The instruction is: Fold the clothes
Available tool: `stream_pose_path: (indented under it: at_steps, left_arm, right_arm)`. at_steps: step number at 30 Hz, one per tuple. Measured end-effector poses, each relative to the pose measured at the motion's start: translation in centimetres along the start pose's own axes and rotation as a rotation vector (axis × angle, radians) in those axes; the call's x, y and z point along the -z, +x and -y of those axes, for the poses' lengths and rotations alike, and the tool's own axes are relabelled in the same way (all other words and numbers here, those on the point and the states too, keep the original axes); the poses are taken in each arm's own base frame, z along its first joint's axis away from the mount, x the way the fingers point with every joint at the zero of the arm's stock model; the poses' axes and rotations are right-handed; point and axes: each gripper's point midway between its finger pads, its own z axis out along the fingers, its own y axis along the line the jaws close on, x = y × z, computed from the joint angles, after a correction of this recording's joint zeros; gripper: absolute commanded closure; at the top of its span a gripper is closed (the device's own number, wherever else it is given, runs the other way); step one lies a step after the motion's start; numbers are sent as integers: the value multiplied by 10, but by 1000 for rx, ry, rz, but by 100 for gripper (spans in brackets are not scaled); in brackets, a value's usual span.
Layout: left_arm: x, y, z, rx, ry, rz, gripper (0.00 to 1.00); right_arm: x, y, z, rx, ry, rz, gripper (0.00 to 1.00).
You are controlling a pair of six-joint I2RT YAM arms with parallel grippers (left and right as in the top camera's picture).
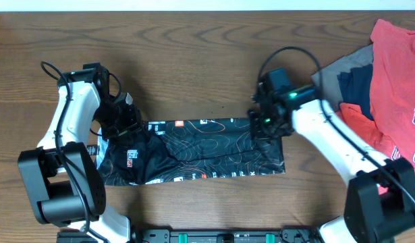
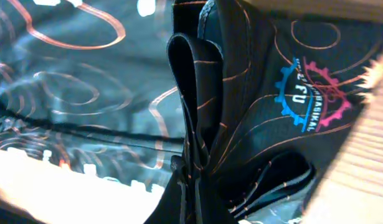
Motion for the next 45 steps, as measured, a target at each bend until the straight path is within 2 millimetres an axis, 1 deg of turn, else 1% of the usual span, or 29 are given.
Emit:
stream_pose_path:
  at_steps: [3,8,10,22,27,31,33,34,36,38,40,42,43,44,45]
  left_arm:
    - [0,0,0,0,0,0,51]
    - [0,0,0,0,0,0,50]
    - [0,0,0,0,0,0,50]
    - [0,0,0,0,0,0,50]
    - [0,0,0,0,0,0,51]
    - [0,0,0,0,0,0,50]
    - [0,0,0,0,0,0,50]
    - [0,0,0,0,0,0,50]
    - [0,0,0,0,0,0,50]
    - [0,0,0,0,0,0,50]
    - [0,0,0,0,0,0,50]
    - [0,0,0,0,0,0,50]
    - [0,0,0,0,0,0,50]
    - [0,0,0,0,0,0,50]
    - [0,0,0,0,0,0,50]
  right_arm:
    - [-7,4,-16,14,-7,-6,99]
    - [-13,6,-41,38,-28,13,99]
    - [-14,6,-48,44,-36,20,99]
    - [-18,17,-69,65,-49,8,98]
    - [-20,20,-82,93,-71,13,82]
    - [-19,15,-103,158,-146,43,55]
    - [-18,14,-113,196,-187,55,54]
    - [-18,14,-116,205,-195,57,56]
    - [-18,15,-115,211,-193,53,56]
    - [-20,18,-104,199,-142,38,55]
    - [-21,25,-85,174,-50,15,54]
    - [-21,31,-59,132,73,-7,55]
    - [-20,32,-49,117,119,-12,55]
    - [-18,32,-38,95,168,-10,55]
    - [-17,30,-32,81,193,0,55]
